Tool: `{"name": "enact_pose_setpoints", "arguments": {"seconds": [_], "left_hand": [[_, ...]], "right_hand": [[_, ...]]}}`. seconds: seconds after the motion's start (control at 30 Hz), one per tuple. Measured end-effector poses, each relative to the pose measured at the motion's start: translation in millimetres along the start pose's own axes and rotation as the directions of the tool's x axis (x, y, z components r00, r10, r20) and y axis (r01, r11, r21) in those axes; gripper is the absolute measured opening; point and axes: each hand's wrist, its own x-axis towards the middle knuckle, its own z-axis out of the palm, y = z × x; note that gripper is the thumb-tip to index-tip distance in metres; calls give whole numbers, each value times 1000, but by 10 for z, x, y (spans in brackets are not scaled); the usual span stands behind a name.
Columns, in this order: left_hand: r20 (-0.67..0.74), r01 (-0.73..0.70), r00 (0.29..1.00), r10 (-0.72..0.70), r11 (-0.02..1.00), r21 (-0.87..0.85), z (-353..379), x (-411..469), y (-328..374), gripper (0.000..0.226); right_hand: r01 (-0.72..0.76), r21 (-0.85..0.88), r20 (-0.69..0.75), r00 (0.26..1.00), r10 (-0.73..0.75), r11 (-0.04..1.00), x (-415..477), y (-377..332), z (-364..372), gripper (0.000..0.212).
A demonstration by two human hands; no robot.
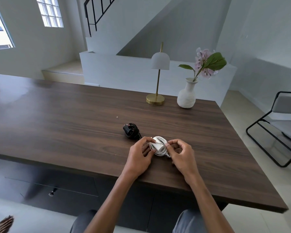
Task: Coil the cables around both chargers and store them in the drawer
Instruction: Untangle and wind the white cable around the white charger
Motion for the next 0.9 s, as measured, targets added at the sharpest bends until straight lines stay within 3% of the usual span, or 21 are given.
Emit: {"name": "enact_pose_setpoints", "arguments": {"seconds": [0.37, 0.57, 0.73, 0.9], "left_hand": [[74, -141, 989, 125, 951, 274, -20, 16, -11, 51], [34, -124, 992, 121, 908, 400, -26, -49, 34, 48], [81, -146, 989, 122, 796, 588, -192, -178, 75, 46], [-107, -131, 957, 271, 728, 673, -423, -275, 140, 34]], "right_hand": [[43, -98, 66, 997, -37, 994, -45, -54, 27, 33], [54, -205, 20, 999, -51, 977, -19, -106, 65, 27], [17, -344, -64, 997, -42, 939, 59, -148, 212, 24], [12, -415, -107, 992, -62, 910, 45, -172, 315, 30]]}}
